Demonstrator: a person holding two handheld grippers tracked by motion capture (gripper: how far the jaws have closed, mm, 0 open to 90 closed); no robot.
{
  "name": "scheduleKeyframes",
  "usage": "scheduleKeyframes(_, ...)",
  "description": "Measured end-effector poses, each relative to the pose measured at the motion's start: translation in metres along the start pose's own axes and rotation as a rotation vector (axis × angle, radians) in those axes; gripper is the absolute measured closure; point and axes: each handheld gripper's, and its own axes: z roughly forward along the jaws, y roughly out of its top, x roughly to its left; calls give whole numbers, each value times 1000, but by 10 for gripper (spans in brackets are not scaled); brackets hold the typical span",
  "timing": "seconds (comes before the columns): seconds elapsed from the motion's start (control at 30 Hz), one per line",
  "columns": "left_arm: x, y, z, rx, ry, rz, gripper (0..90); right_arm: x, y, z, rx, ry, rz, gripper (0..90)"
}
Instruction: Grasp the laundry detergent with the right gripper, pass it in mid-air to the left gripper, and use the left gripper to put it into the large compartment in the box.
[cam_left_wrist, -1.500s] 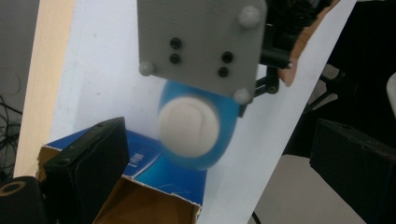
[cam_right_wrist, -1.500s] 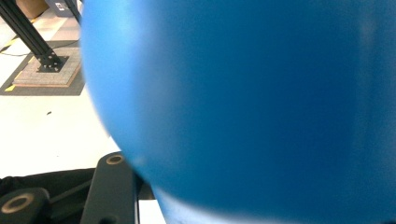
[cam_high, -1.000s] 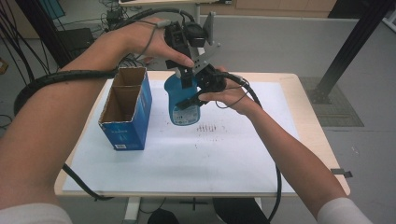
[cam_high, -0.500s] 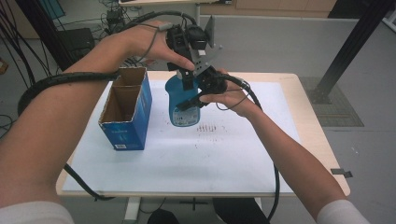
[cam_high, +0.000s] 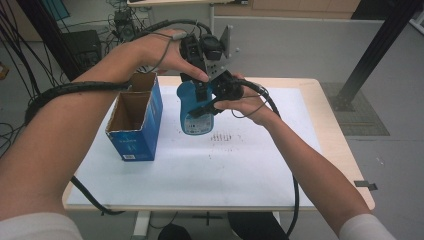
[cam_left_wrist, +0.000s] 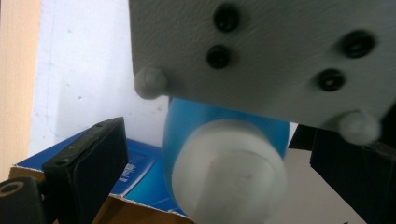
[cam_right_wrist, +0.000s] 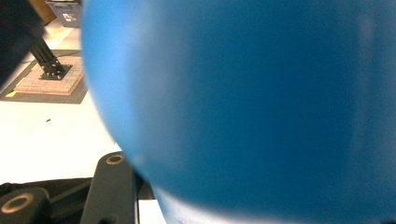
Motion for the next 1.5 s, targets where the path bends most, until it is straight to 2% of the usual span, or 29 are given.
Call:
scheduleKeyframes(0.1,0,0,1,2,-1,2,49,0,0,0,-3,-1,1,443)
scheduleKeyframes(0.13,0,0,2,-5,1,3,48,-2,0,0,-15,-7,-18,443)
scheduleKeyframes(0.23,0,0,2,-5,-3,2,48,0,0,-1,-8,-2,0,443)
scheduleKeyframes(0.27,1,1,4,-3,-2,8,48,-1,1,-1,-19,-7,-16,443)
scheduleKeyframes(1.03,0,2,9,-21,-8,18,49,1,2,-2,-36,9,-11,443)
scheduleKeyframes(1.13,0,3,9,-23,-12,21,49,0,2,-3,-34,-5,-19,443)
scheduleKeyframes(1.5,0,3,7,-36,-9,20,49,-1,1,-4,-38,-3,-19,443)
